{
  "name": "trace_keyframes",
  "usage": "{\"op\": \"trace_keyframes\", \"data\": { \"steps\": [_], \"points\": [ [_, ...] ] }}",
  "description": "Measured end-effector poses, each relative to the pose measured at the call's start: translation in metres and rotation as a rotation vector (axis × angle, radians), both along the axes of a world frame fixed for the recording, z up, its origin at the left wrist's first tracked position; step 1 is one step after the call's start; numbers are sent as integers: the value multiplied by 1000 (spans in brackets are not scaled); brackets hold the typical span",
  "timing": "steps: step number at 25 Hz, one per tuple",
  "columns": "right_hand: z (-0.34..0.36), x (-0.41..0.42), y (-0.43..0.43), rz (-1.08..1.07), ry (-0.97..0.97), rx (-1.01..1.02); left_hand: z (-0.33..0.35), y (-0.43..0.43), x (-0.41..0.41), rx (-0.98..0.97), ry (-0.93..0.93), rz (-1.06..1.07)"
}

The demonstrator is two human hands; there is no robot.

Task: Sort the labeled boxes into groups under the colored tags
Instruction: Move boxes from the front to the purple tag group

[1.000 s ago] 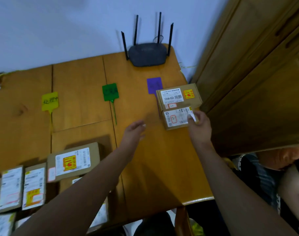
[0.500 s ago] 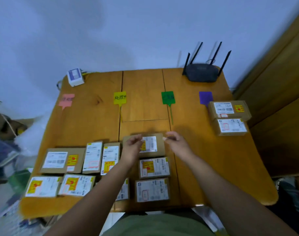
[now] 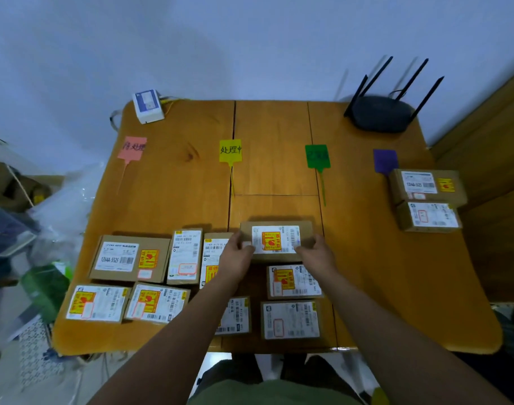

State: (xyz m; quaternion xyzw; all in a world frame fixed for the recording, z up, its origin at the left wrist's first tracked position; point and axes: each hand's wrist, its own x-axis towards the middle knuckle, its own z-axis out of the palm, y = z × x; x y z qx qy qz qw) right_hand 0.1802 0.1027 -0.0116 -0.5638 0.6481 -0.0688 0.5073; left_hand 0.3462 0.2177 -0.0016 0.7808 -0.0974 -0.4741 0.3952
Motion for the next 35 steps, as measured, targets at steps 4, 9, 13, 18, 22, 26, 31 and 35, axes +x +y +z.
{"op": "trace_keyframes", "data": {
  "steps": [4,9,13,18,22,26,31,35],
  "points": [
    [16,-4,-8,-43,-98,-3,12,-1,0,-41,-2,117],
    [107,16,-41,58,-369,-341,89,4,2,-222,155,261],
    [220,44,-65,327,-524,-531,163,14,-11,-452,328,306],
    [310,69,-81,567,-464,-521,207,22,-25,-621,377,322],
    [327,76,-81,646,-447,-530,218,26,-26,-664,374,310],
    [325,77,-82,632,-438,-518,219,32,-23,-676,362,303],
    [327,73,-87,579,-435,-547,223,31,-8,-689,288,328],
    [323,54,-95,358,-563,-454,235,6,19,-633,93,277]
  ]
}}
